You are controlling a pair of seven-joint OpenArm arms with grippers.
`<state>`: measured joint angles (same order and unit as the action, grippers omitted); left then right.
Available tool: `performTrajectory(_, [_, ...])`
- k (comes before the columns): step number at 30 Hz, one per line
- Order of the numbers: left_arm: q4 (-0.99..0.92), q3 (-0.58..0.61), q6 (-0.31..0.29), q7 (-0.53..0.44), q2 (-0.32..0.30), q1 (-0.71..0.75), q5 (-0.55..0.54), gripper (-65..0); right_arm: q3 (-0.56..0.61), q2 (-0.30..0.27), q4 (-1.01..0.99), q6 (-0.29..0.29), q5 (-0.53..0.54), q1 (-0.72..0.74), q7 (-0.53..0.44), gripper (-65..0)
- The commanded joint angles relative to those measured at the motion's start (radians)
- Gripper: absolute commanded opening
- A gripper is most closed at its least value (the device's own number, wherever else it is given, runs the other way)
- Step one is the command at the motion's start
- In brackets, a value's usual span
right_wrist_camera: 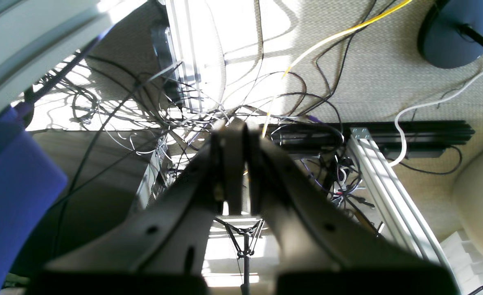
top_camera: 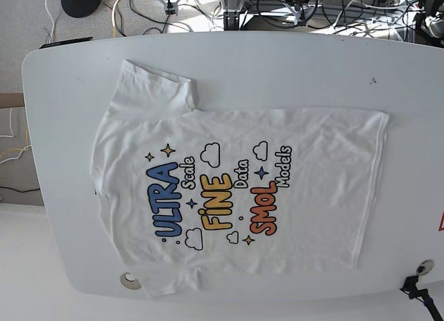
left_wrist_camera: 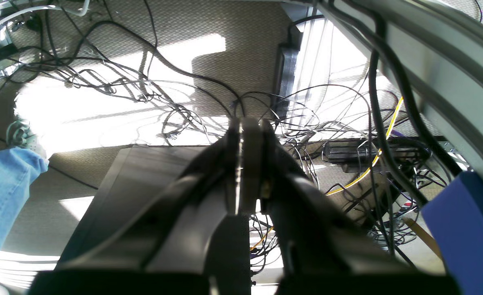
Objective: Fold the T-shirt properly
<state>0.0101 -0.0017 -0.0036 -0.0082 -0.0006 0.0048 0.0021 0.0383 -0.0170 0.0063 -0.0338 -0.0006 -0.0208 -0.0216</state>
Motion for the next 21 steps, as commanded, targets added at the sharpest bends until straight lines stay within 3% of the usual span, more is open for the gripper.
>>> performTrajectory(1, [-0.001,0.000,0.000,-0.004,0.001,-0.001,0.003,-65.0,-0.002,-0.002,0.003,-0.005,-0.001,-0.008,-0.002,-64.5])
performTrajectory(21, [0.023,0.006,0.003,-0.010,-0.004,0.030,0.004,-65.0,-0.002,-0.003,0.003,0.002,-0.009,-0.030,0.007,-63.7])
